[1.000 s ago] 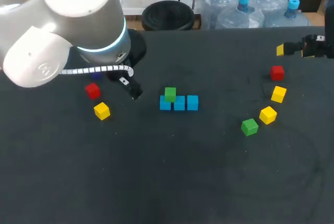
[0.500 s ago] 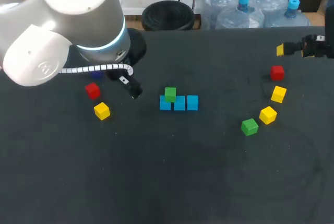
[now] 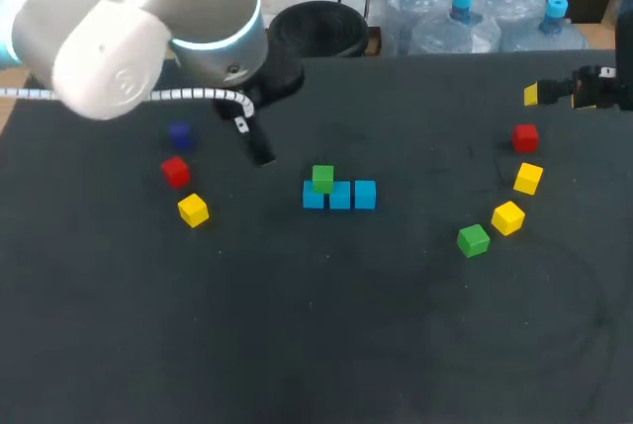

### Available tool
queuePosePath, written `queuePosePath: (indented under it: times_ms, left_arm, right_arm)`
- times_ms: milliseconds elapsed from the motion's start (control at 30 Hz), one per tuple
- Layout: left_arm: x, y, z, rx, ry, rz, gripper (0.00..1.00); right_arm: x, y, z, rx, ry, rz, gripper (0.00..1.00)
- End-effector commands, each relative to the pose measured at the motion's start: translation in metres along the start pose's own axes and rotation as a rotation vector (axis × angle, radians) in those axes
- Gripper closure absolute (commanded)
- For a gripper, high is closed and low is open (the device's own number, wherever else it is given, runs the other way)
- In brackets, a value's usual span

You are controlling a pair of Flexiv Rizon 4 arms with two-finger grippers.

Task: Place the blue cubes, place green cubes on the blue cubes, place the yellow cubes on the green cubes, then place the red cubes on the yellow cubes, and place purple cube on the red cubes.

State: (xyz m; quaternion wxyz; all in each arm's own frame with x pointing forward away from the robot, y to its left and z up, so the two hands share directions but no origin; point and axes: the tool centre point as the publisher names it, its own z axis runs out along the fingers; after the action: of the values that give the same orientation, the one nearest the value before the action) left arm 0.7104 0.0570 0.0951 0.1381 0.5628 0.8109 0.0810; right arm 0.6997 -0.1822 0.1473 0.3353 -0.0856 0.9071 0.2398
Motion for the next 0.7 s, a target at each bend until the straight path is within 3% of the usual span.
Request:
queuePosePath:
  times_ms: [33,267,500,700]
  left_arm:
    - [-0.031,0.010,0.011,0.109,0.060,0.235,0.00]
    - [-0.069,-0.002,0.016,0.180,0.049,0.454,0.00]
    - [-0.075,-0.009,0.028,0.253,0.061,0.531,0.00]
    - [-0.079,-0.011,0.041,0.318,0.070,0.490,0.00]
  right_arm:
    - [0.000,0.000,-0.001,0.002,0.000,0.000,0.00]
    - [0.000,0.000,-0.001,0.002,0.000,0.000,0.00]
    - [0.000,0.000,-0.001,0.002,0.000,0.000,0.00]
    - [0.000,0.000,-0.001,0.002,0.000,0.000,0.00]
